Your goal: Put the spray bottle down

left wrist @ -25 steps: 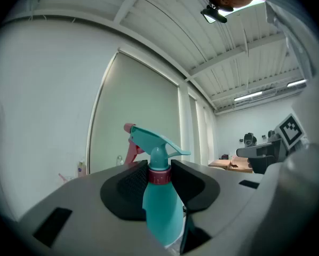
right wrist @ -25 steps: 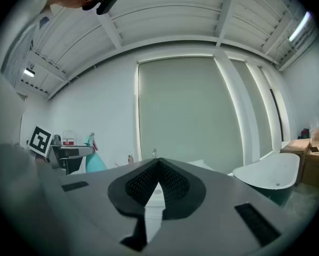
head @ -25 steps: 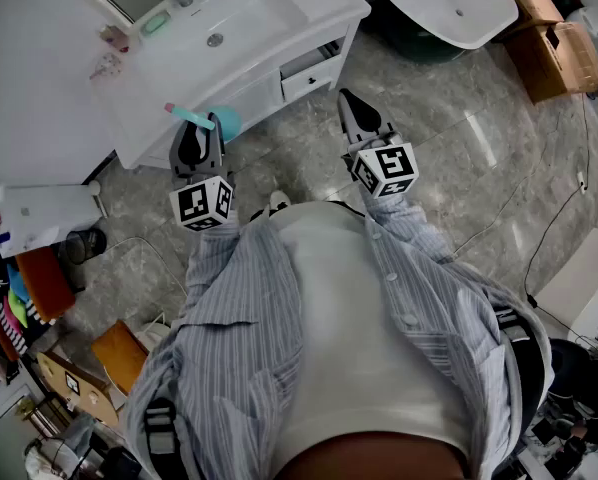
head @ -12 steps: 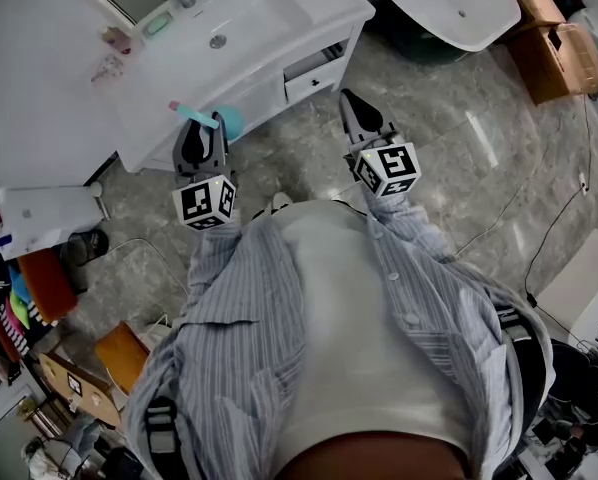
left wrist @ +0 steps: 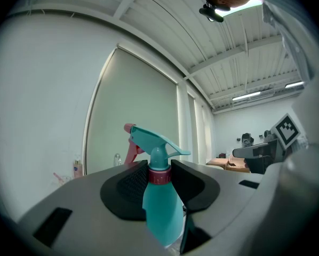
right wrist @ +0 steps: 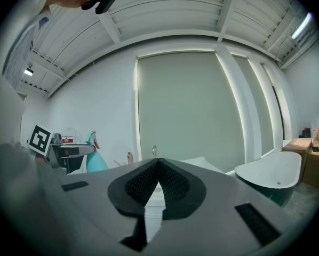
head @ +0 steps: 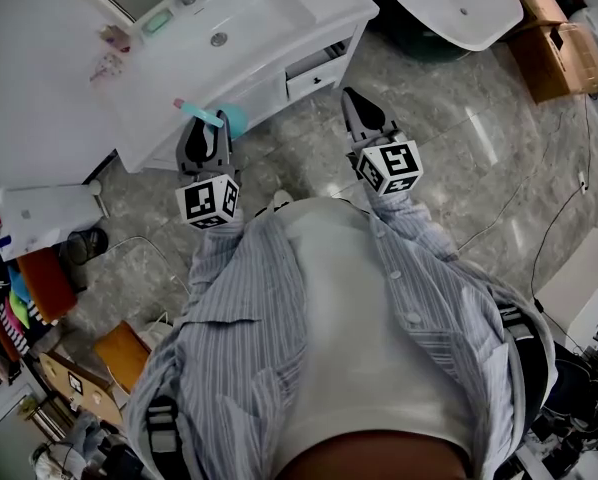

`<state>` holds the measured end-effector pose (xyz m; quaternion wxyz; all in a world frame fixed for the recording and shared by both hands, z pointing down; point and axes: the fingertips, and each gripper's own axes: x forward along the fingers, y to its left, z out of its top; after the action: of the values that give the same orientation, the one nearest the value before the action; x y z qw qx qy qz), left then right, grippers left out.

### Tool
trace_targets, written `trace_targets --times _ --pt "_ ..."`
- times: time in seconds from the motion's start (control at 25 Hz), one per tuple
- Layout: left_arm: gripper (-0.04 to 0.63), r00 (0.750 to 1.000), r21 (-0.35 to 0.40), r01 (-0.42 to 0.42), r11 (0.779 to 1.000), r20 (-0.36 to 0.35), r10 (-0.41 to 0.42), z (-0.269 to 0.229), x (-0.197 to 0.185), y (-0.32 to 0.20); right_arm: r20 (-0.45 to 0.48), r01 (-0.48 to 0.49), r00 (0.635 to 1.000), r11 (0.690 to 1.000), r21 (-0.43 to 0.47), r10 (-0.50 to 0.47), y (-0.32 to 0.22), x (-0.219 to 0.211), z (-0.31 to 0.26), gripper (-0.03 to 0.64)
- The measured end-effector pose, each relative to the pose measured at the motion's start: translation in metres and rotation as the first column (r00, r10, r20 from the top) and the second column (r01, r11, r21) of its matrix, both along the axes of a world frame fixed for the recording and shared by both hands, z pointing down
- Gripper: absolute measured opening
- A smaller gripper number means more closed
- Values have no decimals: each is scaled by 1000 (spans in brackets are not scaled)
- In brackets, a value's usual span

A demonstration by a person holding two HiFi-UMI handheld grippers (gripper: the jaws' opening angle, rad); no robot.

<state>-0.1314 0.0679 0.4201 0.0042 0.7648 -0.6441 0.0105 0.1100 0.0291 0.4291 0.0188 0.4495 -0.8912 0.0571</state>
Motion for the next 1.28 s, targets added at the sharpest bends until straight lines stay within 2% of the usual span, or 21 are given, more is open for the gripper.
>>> trace_targets --times 0.56,1.08,1.28 --pt "133 999 11 -39 999 -4 40 -1 -31 -31 -21 -16 1000 1000 7 16 -25 -35 -1 15" --pt "133 992 11 -123 992 -2 123 3 -74 -73 -14 -95 995 996 -4 95 -53 -80 6 15" --pt "133 990 0 -139 990 -14 139 6 -77 -88 -28 -113 993 993 -19 112 -68 -80 6 15"
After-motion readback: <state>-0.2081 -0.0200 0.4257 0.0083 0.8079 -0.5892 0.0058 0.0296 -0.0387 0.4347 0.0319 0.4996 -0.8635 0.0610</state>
